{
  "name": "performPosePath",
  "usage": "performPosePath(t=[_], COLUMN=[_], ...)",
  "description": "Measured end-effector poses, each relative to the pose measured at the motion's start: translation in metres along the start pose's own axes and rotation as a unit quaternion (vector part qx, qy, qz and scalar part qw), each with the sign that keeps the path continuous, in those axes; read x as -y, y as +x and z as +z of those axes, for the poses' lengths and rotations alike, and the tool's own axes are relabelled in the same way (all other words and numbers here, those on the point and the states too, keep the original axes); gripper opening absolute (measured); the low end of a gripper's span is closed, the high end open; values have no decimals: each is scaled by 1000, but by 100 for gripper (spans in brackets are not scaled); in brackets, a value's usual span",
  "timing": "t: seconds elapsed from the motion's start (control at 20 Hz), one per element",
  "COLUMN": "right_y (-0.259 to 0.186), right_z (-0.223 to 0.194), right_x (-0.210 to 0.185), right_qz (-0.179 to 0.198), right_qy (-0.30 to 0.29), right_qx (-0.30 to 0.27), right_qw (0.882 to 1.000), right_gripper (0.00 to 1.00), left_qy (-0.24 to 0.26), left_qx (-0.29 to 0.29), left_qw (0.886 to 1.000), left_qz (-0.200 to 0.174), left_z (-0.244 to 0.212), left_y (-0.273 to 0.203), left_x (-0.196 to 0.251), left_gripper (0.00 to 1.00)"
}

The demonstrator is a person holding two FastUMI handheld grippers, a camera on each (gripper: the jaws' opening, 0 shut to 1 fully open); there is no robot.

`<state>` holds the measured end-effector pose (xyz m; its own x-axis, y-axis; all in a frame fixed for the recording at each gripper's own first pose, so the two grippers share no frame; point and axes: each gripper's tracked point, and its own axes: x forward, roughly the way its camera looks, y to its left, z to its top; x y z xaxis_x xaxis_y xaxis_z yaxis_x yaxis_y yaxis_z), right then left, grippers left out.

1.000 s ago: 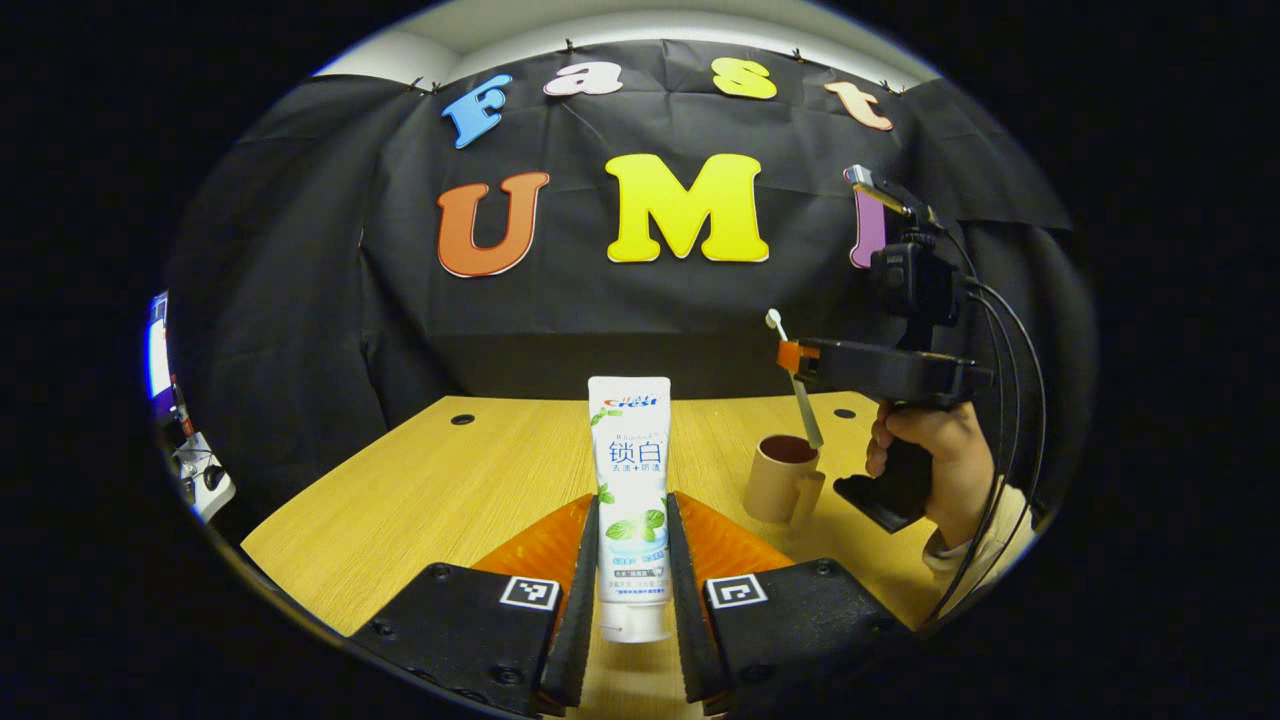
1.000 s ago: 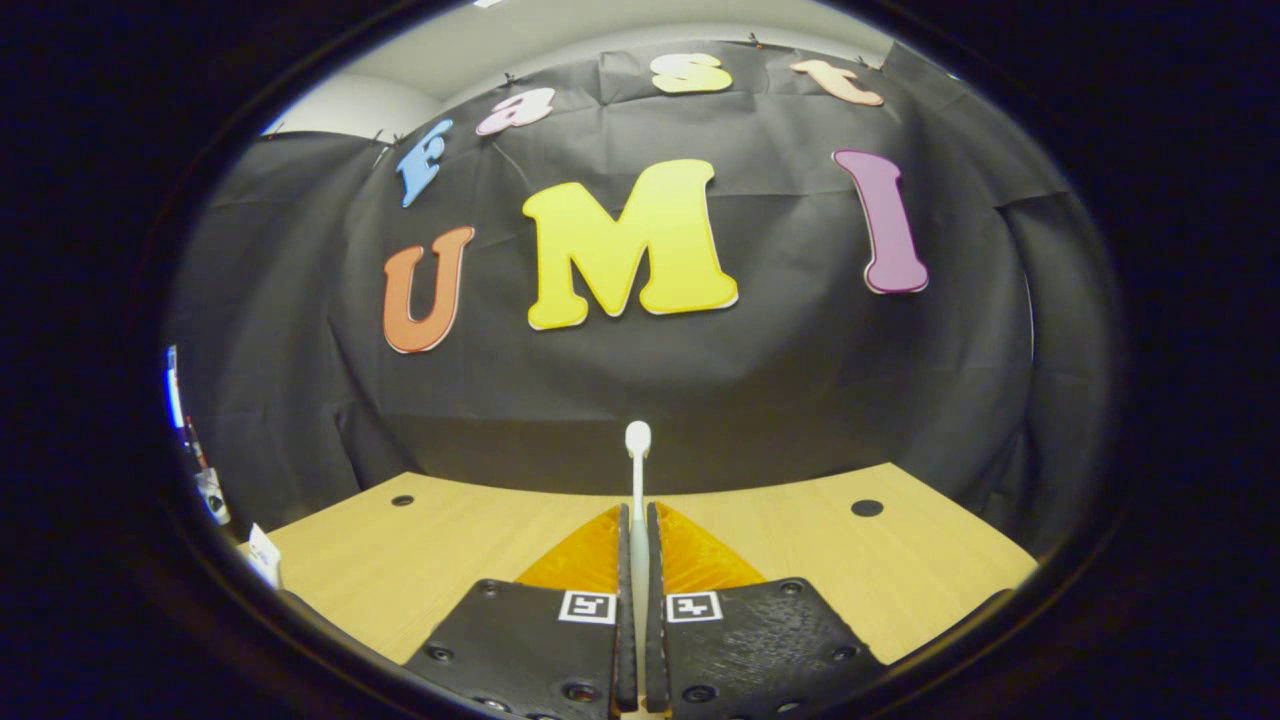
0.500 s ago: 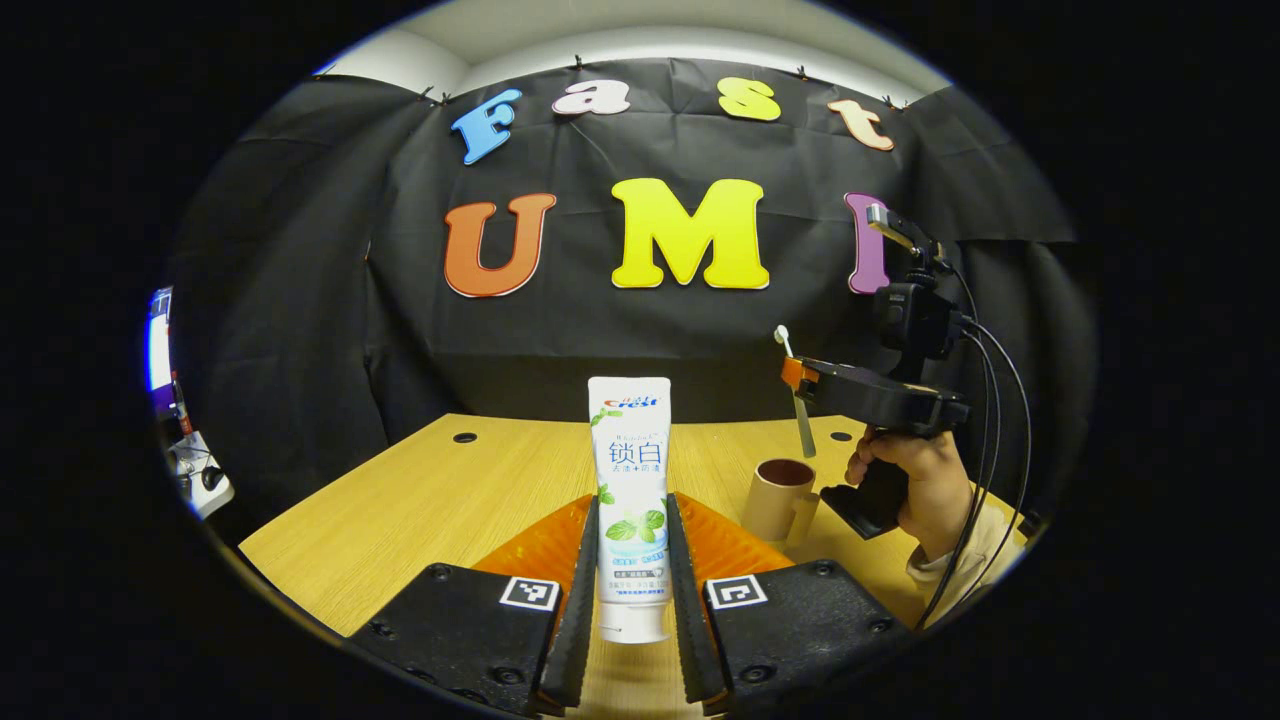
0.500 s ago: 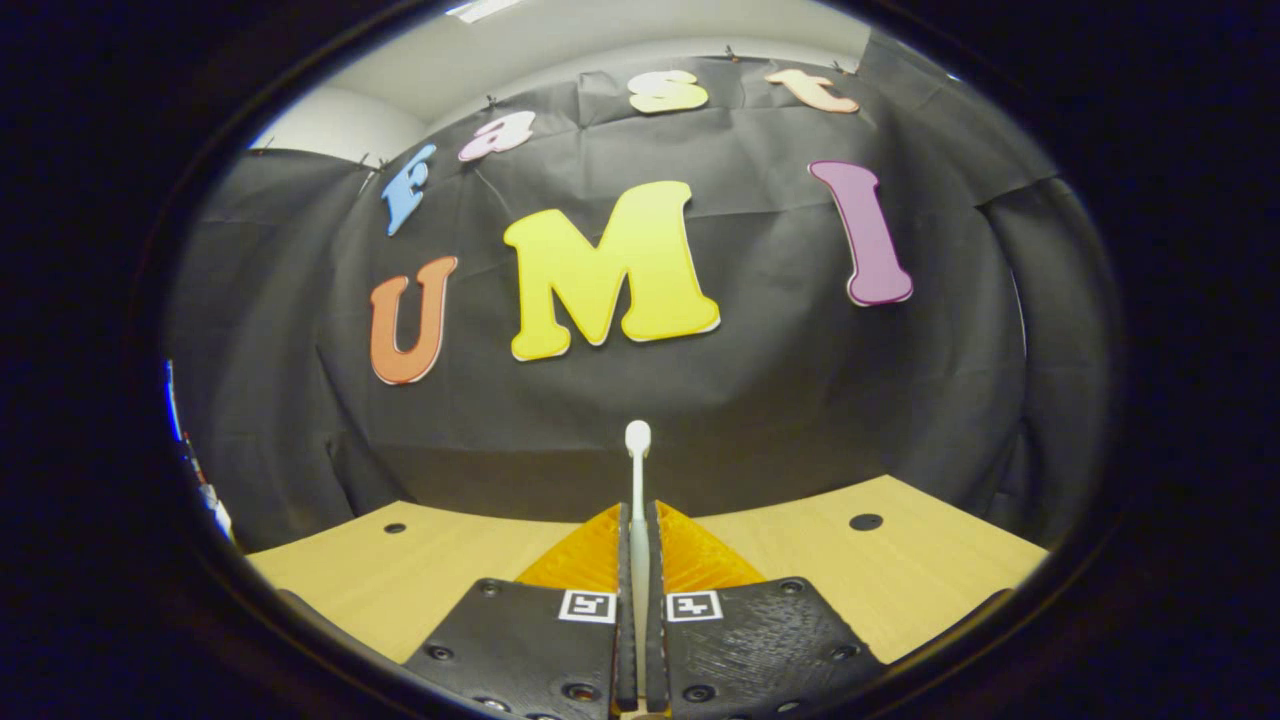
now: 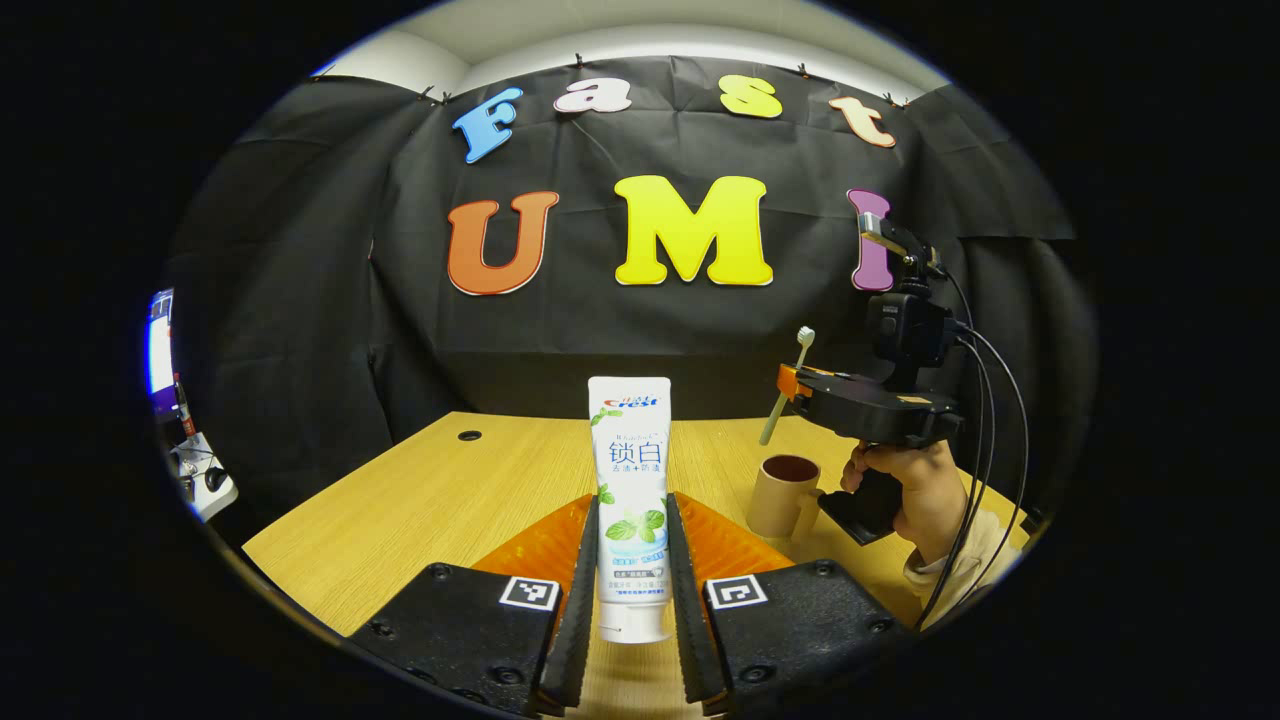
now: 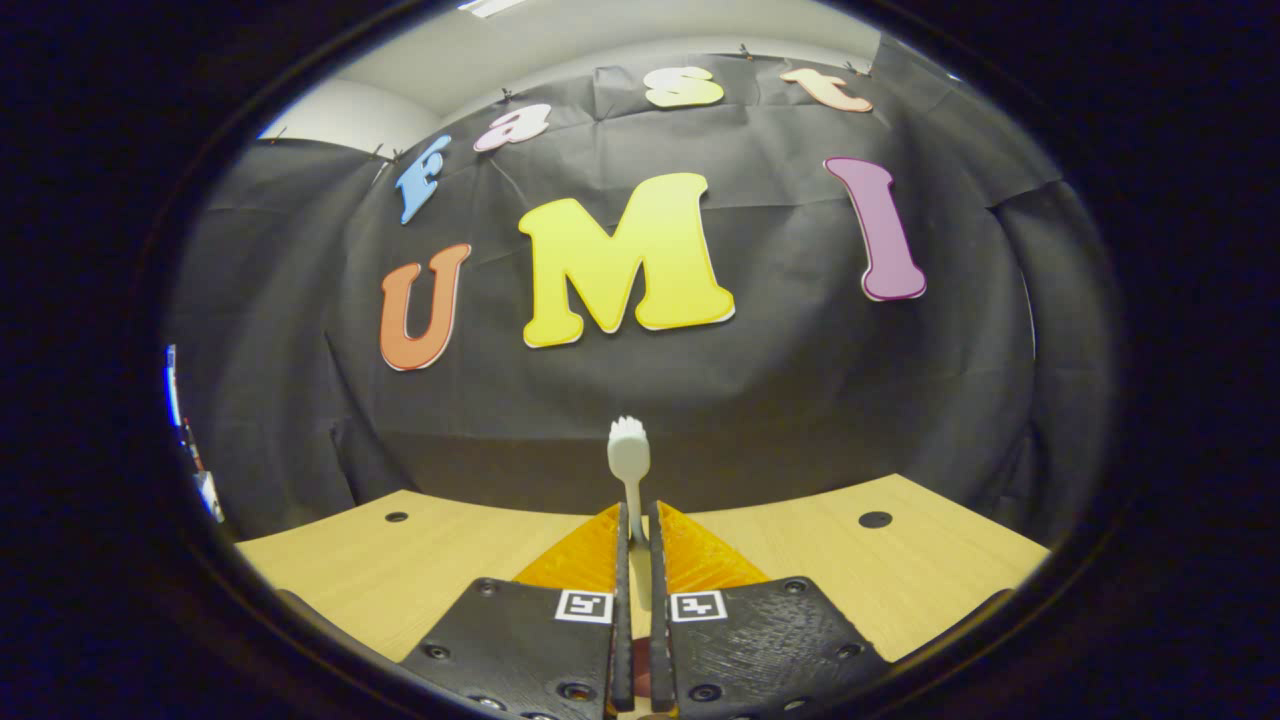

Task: Put the toothbrush and toothpaste on the desktop into the cup, then pick up the cup and place it on the coaster on the desktop.

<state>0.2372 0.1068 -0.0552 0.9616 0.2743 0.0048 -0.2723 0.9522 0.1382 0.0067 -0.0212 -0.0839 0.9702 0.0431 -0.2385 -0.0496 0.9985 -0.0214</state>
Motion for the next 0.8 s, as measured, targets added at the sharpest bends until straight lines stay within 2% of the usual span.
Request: performPosePath(t=[0.4,0.7,0.8], right_y=[-13,-10,-10], right_z=[14,-11,-21], right_x=[1,6,2], right_qz=[3,-1,9], right_qy=[9,8,-1], right_qx=[19,-16,-33], right_qw=[1000,1000,999], right_gripper=[6,6,10], left_qy=[-3,1,2], left_qx=[-12,-14,-16], left_qw=[1000,1000,1000], left_qz=[5,4,4], left_z=[-6,-8,-9], left_y=[3,4,6], left_x=[-2,1,3], left_gripper=[39,39,39])
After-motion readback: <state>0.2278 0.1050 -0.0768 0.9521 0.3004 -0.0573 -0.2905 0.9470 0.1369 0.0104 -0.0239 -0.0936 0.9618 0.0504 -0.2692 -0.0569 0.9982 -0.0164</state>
